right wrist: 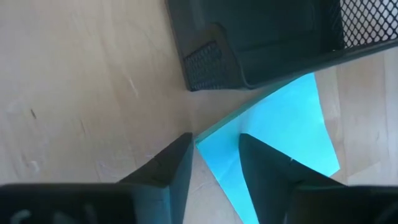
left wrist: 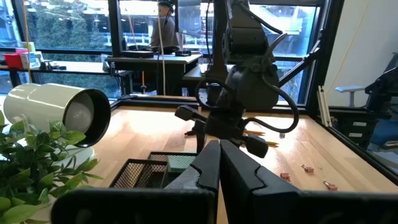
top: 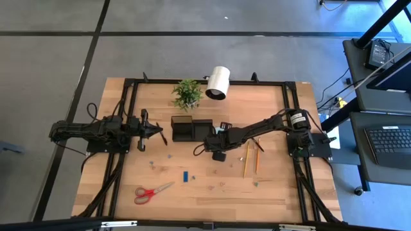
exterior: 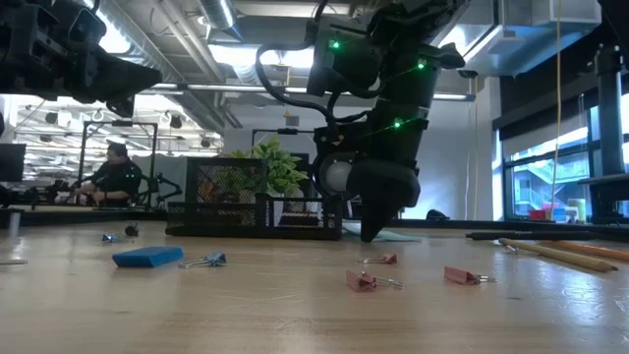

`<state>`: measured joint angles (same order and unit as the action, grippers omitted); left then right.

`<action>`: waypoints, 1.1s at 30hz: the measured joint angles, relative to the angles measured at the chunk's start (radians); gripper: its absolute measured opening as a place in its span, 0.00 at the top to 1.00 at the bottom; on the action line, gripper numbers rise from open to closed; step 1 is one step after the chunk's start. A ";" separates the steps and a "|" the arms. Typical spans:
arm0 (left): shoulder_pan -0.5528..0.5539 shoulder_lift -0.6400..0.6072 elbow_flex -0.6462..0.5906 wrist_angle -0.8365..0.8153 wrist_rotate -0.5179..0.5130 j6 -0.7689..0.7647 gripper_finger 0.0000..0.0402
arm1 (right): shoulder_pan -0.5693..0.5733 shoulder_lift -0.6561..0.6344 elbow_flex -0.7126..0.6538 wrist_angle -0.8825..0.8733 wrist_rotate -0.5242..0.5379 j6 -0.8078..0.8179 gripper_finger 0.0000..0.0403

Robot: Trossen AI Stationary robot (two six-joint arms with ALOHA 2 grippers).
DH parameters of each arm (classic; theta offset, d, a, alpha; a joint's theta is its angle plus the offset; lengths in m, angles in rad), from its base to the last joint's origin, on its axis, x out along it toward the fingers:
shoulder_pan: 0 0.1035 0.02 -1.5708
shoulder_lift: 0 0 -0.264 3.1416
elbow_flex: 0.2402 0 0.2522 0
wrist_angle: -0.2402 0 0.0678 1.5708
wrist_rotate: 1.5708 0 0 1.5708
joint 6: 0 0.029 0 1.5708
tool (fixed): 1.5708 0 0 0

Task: Pick and place office supplies into organizer
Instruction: Put the blue sticky note into the black desk organizer

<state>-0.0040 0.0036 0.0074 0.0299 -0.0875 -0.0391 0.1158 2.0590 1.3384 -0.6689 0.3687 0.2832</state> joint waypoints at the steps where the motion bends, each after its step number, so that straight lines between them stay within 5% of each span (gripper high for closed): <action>1: 0.000 0.000 0.000 0.000 0.000 0.000 0.99 | 0.000 0.000 0.000 0.000 -0.001 0.000 0.70; 12: 0.000 0.000 0.000 0.000 0.000 0.000 0.99 | 0.005 0.005 -0.002 -0.004 0.020 -0.004 0.98; 33: 0.000 0.000 0.000 0.000 0.000 0.000 0.99 | 0.053 0.004 -0.003 -0.027 0.003 0.027 0.98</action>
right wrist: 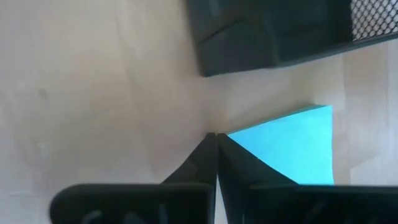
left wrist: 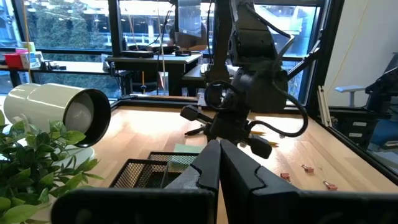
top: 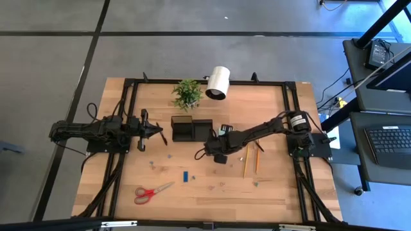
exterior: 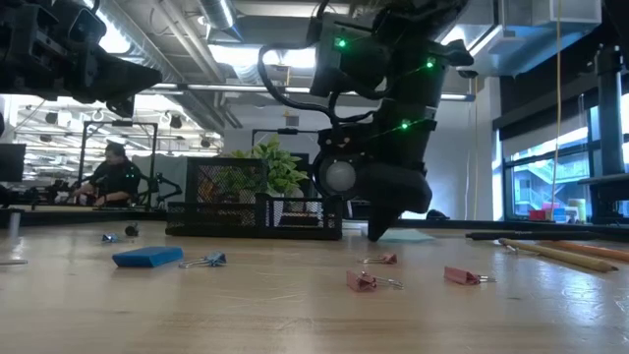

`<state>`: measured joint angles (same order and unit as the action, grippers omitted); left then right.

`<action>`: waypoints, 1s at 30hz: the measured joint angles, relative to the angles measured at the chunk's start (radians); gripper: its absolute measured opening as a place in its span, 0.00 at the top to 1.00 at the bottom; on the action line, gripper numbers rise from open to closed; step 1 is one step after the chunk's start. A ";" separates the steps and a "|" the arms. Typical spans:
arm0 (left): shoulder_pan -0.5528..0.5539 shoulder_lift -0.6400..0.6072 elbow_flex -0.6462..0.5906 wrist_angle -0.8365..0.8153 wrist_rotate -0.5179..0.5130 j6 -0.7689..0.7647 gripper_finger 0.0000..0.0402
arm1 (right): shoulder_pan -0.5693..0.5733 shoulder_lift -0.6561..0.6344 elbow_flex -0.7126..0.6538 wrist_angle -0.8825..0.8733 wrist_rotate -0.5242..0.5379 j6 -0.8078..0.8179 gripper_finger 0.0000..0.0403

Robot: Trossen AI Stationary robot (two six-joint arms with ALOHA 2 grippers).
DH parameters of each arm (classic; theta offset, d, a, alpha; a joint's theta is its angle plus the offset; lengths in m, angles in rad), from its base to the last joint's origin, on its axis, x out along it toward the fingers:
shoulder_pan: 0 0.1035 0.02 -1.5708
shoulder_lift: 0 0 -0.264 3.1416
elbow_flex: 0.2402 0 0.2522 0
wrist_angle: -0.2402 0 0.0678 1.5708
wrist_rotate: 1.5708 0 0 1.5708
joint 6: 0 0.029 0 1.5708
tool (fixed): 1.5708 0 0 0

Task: Pick and place office supplies into organizer
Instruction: Put the blue sticky note into the black desk organizer

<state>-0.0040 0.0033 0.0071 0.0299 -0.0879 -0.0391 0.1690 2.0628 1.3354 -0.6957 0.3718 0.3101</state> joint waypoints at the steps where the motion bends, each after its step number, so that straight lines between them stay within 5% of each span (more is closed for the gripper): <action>1: 0.000 0.000 0.000 0.000 0.000 0.000 0.99 | 0.005 0.000 0.000 -0.003 -0.005 0.001 0.98; 16: 0.000 0.000 0.000 0.000 0.000 -0.022 0.99 | 0.147 -0.003 0.016 -0.013 -0.227 0.048 0.98; 30: -0.001 0.000 0.000 -0.001 0.054 -0.034 0.99 | 0.256 0.002 0.060 -0.003 -0.263 -0.168 0.97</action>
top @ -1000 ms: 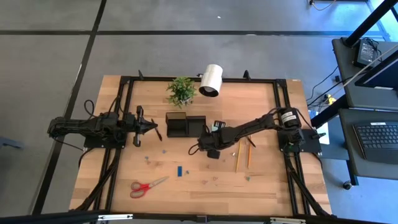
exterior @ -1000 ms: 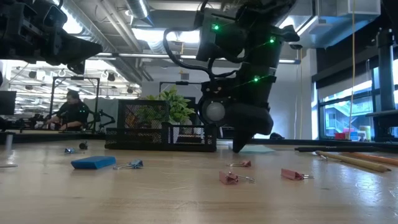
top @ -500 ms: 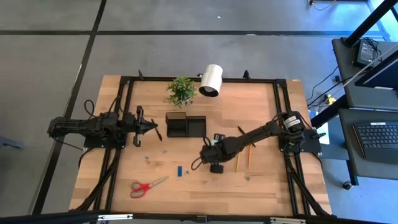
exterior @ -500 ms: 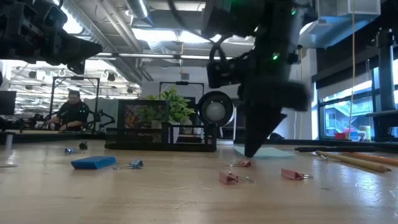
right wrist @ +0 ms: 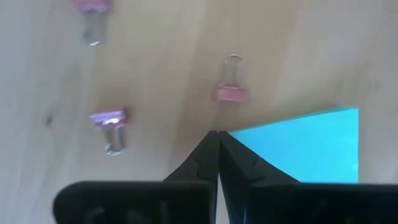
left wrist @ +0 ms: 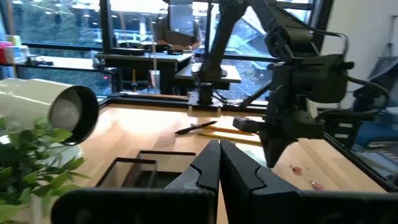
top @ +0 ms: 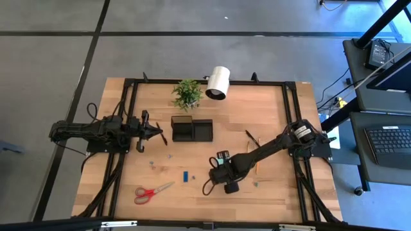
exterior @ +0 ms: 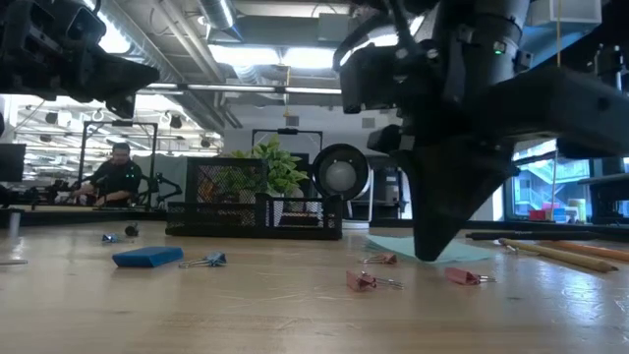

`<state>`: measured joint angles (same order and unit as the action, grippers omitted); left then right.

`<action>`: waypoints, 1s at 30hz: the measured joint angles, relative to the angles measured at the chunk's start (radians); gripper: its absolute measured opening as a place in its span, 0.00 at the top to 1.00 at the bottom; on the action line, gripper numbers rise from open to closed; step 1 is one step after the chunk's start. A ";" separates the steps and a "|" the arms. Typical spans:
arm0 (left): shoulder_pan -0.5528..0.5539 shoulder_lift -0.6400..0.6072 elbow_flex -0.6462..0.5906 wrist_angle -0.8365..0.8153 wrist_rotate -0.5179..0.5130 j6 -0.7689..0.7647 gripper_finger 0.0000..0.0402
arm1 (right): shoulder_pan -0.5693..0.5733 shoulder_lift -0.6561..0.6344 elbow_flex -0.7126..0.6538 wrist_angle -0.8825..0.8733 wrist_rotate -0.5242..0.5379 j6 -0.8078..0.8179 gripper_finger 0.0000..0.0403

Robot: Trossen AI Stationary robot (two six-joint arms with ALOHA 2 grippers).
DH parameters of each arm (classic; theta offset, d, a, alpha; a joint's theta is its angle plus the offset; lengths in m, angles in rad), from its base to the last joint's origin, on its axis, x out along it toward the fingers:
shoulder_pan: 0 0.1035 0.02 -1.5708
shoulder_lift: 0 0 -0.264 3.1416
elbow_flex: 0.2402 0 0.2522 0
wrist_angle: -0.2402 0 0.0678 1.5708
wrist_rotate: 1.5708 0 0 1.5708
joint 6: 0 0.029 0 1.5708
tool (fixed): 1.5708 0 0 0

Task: Pick and place office supplies into organizer
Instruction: Put the blue sticky note into the black desk organizer

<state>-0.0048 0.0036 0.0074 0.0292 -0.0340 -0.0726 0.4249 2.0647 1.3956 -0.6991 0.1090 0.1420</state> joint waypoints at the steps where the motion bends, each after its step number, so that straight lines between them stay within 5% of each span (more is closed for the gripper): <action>1: 0.000 0.000 0.000 0.000 0.015 -0.012 0.99 | 0.003 0.000 0.000 0.000 -0.005 -0.017 0.97; 7: 0.000 0.015 0.002 -0.004 0.122 -0.125 0.99 | 0.006 0.000 0.000 -0.001 -0.007 -0.047 0.97; 13: -0.023 0.156 0.063 -0.004 0.186 -0.152 0.93 | 0.006 0.000 0.001 -0.002 -0.005 -0.108 0.97; 22: -0.086 0.590 0.282 -0.002 0.168 -0.142 0.76 | 0.006 0.000 0.001 -0.002 -0.002 -0.229 0.97; 30: -0.148 1.006 0.492 -0.003 0.185 -0.112 0.75 | 0.010 -0.003 -0.010 -0.001 0.003 -0.404 0.97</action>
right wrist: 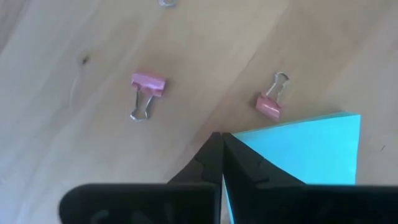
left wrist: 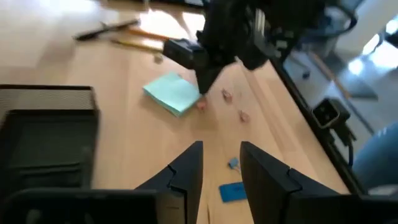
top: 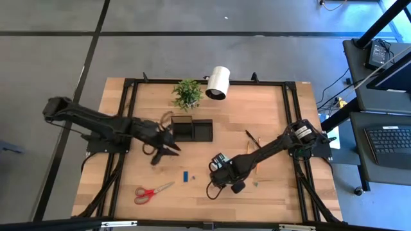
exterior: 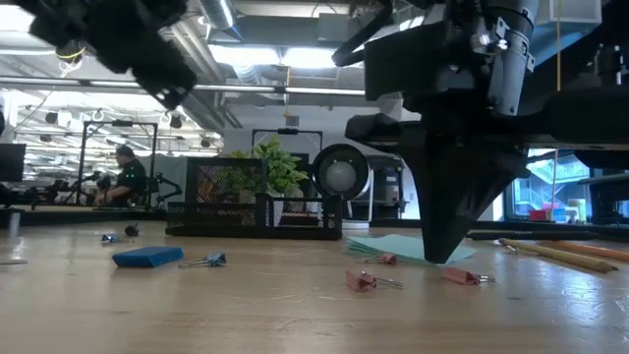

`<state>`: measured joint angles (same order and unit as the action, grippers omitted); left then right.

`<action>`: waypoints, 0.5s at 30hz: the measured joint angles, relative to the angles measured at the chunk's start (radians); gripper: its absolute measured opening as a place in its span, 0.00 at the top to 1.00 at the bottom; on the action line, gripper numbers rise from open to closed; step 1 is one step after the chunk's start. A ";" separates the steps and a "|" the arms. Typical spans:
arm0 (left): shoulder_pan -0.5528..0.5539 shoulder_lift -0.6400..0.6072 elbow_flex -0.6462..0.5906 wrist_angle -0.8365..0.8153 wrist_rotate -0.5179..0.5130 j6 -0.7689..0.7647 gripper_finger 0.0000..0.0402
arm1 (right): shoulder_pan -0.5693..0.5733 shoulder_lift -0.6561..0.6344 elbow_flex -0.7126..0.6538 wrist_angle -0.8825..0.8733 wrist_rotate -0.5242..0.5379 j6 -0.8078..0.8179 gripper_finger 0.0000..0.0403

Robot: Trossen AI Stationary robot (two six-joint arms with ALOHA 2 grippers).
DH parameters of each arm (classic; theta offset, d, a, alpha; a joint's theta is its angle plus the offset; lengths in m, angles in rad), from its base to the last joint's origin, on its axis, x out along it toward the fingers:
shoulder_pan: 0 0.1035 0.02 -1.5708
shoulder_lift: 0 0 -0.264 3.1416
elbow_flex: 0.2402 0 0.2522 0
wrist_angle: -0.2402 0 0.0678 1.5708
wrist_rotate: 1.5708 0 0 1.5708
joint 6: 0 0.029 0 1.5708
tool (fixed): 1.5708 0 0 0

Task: Pick and place office supplies into organizer
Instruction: Put the blue sticky note into the black desk organizer

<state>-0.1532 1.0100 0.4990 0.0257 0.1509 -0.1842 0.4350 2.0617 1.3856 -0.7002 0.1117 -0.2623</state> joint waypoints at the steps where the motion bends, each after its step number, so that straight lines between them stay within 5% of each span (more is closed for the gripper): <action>1: -0.013 0.049 0.030 0.000 0.000 0.020 0.76 | 0.002 0.000 -0.003 0.000 0.003 -0.016 0.97; 15: -0.061 0.559 0.336 -0.065 -0.111 0.247 0.76 | 0.006 -0.001 -0.016 0.008 0.004 -0.186 0.97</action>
<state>-0.2146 1.5693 0.8347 -0.0391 0.0399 0.0623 0.4408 2.0609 1.3697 -0.6926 0.1154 -0.4478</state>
